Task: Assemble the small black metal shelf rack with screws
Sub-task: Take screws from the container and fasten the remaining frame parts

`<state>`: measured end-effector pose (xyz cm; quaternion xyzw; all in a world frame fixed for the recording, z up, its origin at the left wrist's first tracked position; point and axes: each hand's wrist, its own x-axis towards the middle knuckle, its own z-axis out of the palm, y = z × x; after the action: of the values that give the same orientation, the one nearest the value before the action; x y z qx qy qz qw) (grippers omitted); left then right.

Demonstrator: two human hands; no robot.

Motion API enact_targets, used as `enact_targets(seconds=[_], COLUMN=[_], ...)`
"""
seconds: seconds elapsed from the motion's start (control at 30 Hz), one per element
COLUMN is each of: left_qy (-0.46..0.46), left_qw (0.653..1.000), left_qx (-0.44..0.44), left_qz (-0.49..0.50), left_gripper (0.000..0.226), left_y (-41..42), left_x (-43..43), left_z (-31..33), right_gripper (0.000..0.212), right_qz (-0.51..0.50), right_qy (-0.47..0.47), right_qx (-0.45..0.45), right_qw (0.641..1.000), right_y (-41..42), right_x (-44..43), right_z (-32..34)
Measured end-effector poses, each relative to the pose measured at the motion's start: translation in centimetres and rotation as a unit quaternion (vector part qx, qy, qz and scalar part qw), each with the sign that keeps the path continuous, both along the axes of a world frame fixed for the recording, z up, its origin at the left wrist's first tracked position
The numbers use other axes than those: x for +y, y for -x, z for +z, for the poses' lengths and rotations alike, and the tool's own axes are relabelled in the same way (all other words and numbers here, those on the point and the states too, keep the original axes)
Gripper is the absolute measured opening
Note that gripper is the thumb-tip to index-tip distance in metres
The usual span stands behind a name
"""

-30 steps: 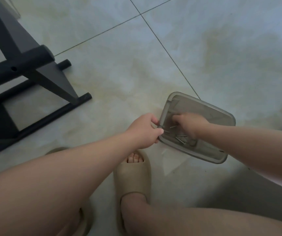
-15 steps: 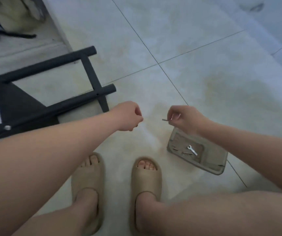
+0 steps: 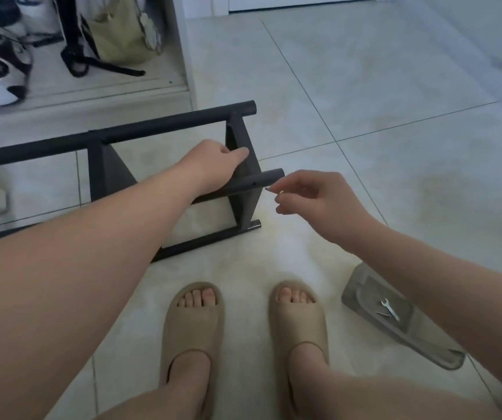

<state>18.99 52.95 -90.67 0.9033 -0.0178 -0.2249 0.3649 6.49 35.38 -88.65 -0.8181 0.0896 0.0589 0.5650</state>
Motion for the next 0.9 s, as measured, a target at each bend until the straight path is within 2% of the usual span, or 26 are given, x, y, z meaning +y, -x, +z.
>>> enact_targets(seconds=[0.07,0.13,0.37,0.53,0.73,0.9], left_qy=[0.051,0.070,0.070,0.074,0.074,0.070], left_qw=[0.995,0.990,0.992,0.991,0.990,0.991], left_qx=[0.077,0.109,0.085,0.083,0.081,0.082], left_qz=[-0.032,-0.050,-0.068,-0.073,-0.085,-0.084], left_gripper=[0.054,0.049,0.046,0.045,0.045,0.043], left_y=[-0.6,-1.0,-1.2,-1.2,-1.1,-1.1], left_x=[-0.7,-1.1,-1.1,-1.1,-0.9,-0.9], left_z=[-0.5,-1.0,-1.8,-1.6,-1.5,-1.6], right_gripper=[0.016,0.018,0.028,0.030,0.027,0.033], right_qz=[0.005,-0.007,-0.047,-0.038,-0.033,-0.019], right_qy=[-0.009,-0.024,-0.088,-0.112,-0.087,0.004], right_qx=[-0.022,-0.043,-0.091,-0.099,-0.100,-0.132], right_qw=[1.000,0.999,0.991,0.988,0.991,0.991], right_y=[-0.2,-0.2,-0.2,-0.4,-0.3,0.1], right_x=[0.4,0.6,0.8,1.2,1.7,2.0], right_z=[-0.9,-1.9,-4.5,-4.6,-4.7,-4.6])
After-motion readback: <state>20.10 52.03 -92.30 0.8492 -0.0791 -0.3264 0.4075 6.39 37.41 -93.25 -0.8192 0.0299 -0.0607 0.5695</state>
